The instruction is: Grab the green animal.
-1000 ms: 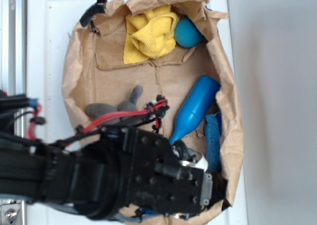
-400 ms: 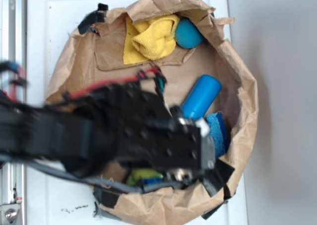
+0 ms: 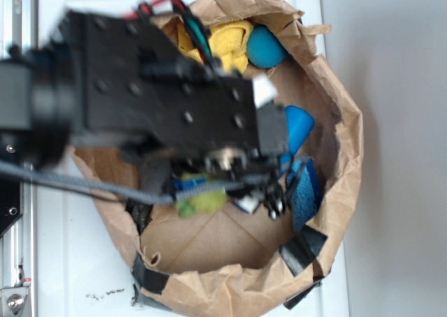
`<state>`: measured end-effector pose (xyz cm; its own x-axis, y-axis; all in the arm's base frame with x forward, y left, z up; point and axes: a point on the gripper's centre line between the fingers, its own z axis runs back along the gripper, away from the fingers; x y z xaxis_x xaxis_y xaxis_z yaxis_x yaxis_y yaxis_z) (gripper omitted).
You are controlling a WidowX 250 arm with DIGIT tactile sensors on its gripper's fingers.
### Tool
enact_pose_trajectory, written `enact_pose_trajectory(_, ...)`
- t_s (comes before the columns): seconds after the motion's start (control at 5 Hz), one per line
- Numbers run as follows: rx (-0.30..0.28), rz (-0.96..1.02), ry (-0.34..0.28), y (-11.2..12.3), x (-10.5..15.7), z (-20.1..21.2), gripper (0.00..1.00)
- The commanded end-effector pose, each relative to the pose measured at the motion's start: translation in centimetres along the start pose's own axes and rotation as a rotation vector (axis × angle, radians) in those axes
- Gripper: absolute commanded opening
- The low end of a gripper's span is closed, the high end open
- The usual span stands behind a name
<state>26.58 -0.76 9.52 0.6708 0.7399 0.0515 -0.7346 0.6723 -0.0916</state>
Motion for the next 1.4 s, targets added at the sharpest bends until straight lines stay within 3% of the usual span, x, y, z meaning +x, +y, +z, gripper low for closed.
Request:
enact_pose_trajectory(0.0,0.047,-0.119,-0.026,1.3,1.4,6.5,0.0)
enact_pose_trajectory(0.2,0.047,-0.336,0.002,0.9,1.3,7.6,0.0)
enact_pose_trajectory(0.4,0.0,-0.458,0.019,1.1,0.8,8.4,0.0)
enact_pose_trajectory(0.6,-0.007,-0.533,0.028,1.0,0.7,9.2,0.0)
enact_pose_trajectory(0.8,-0.012,-0.529,0.052,1.3,0.1,9.3,0.0)
enact_pose_trajectory(1.2,0.018,-0.422,-0.018,1.2,-0.3,9.0,0.0)
